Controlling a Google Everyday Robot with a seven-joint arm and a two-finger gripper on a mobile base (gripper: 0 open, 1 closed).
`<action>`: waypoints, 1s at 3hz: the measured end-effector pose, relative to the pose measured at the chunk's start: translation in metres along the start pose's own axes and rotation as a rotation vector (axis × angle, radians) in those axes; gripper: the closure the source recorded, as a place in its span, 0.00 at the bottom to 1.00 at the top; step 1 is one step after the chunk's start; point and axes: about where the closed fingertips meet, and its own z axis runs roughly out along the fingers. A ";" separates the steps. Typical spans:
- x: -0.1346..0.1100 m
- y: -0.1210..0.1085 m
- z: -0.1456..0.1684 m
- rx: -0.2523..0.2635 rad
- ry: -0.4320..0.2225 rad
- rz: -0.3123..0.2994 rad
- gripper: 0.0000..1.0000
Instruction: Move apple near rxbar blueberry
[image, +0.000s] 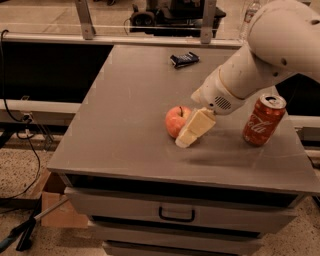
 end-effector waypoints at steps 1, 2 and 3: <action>0.001 0.002 0.007 -0.033 0.010 0.010 0.42; -0.004 -0.008 0.003 -0.021 -0.017 0.056 0.65; -0.021 -0.050 -0.022 0.109 -0.043 0.075 0.88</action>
Offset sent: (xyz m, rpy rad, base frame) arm 0.0273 -0.0014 0.0110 0.0897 0.0397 -0.1091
